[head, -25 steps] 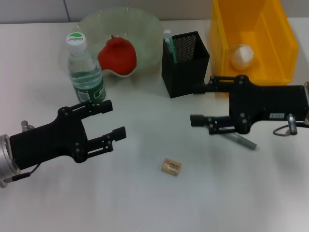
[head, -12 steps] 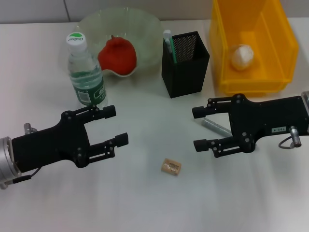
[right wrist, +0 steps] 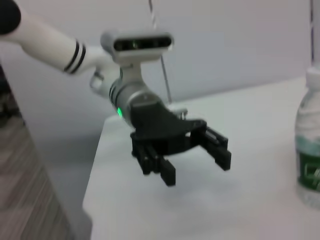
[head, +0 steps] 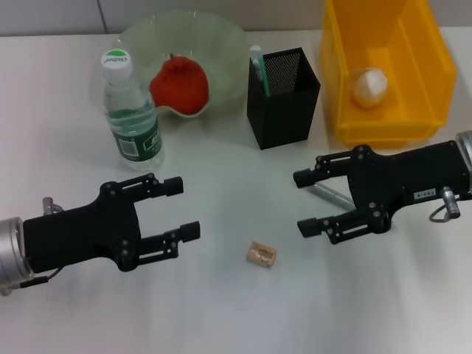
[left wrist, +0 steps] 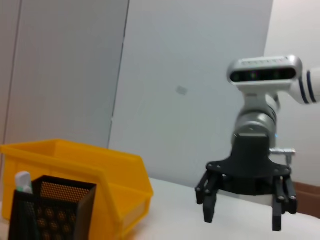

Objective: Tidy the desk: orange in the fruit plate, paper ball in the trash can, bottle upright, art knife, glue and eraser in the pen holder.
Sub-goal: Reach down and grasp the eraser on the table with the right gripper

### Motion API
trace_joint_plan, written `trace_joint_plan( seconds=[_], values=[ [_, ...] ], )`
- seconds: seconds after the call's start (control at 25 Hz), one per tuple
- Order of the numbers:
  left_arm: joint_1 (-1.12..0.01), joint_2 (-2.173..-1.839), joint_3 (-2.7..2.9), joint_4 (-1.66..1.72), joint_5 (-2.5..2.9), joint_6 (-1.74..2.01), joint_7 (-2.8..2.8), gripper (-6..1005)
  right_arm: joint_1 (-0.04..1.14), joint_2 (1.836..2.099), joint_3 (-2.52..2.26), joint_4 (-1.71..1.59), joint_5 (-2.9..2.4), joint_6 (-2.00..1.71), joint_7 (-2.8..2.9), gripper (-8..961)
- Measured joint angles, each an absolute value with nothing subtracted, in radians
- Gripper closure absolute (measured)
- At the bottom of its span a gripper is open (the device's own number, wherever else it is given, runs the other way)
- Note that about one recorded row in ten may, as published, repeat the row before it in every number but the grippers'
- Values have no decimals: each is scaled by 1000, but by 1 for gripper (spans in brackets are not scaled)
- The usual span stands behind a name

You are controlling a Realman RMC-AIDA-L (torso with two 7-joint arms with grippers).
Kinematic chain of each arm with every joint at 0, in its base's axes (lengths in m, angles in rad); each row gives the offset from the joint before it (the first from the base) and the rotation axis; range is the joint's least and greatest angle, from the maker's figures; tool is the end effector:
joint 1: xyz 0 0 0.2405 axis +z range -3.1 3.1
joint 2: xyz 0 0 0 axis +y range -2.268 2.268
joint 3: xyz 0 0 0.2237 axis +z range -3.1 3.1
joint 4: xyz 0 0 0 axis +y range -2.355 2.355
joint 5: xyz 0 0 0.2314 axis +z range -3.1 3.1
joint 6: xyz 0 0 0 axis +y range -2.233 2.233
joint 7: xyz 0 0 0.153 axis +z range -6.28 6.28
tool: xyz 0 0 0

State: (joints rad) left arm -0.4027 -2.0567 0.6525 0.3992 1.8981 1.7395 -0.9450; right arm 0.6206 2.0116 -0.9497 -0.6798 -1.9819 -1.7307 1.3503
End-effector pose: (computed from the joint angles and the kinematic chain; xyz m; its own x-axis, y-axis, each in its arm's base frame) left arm -0.2734 0.2631 -0.0132 0.7284 0.1721 0.6632 0.3366 -0.9329 -0.1276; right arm 0.2025 0.3270 0.0021 0.9206 -0.1686 -0.3523 -0.1513 -0.9855 0.0762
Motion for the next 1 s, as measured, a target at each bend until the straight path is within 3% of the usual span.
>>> trace_joint_plan(
  seconds=[0.64,1.0],
  values=[
    [-386,-1990,756,442,1895,1741,-955,273,834,2075,-1067,-860,-2240,-1784,1633,192],
    [-313,-1986,705,441,1891,1739,-948,274,842,2087,-1168,-805,-2234,-1678,1636,193]
  ],
)
